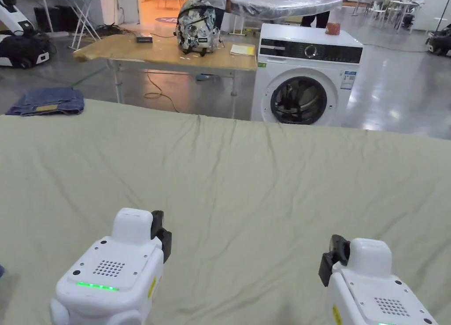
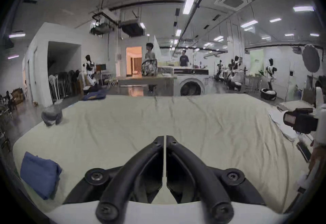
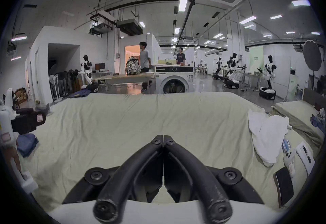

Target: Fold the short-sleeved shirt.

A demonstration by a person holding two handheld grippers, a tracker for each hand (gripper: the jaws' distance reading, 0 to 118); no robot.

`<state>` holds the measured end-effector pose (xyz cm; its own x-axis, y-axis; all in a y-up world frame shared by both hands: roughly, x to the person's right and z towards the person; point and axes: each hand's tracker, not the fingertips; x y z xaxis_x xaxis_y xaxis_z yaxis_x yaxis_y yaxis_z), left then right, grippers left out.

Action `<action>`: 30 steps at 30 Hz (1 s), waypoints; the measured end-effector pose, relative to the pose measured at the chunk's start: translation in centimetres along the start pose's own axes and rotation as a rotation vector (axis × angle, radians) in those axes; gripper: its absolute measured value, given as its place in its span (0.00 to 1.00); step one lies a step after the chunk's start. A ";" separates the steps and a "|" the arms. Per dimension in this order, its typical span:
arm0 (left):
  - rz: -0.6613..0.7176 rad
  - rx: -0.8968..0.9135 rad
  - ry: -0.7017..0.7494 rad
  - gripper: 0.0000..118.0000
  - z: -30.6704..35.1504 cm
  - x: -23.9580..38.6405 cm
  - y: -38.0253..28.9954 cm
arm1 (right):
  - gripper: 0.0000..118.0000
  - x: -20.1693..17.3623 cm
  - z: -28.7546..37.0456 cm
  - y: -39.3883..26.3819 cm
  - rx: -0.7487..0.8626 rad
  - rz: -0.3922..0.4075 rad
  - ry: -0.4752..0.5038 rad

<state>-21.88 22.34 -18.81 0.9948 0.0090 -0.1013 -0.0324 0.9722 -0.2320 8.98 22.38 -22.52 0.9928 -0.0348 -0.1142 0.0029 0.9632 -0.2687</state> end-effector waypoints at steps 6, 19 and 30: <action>0.005 0.075 0.047 0.00 0.4 1.6 0.4 | 0.00 -0.1 0.4 0.3 0.069 0.009 -0.024; -0.036 0.097 0.098 0.49 1.3 0.5 -0.1 | 0.56 -1.0 0.9 0.3 0.131 -0.009 -0.089; -0.003 0.148 0.089 0.68 1.4 -0.1 0.9 | 0.81 -1.5 0.8 0.7 0.160 0.073 -0.099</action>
<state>-21.93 23.55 -17.67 0.9822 -0.0088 -0.1877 -0.0078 0.9961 -0.0878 7.61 23.27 -21.78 0.9980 0.0551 -0.0309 -0.0581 0.9926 -0.1071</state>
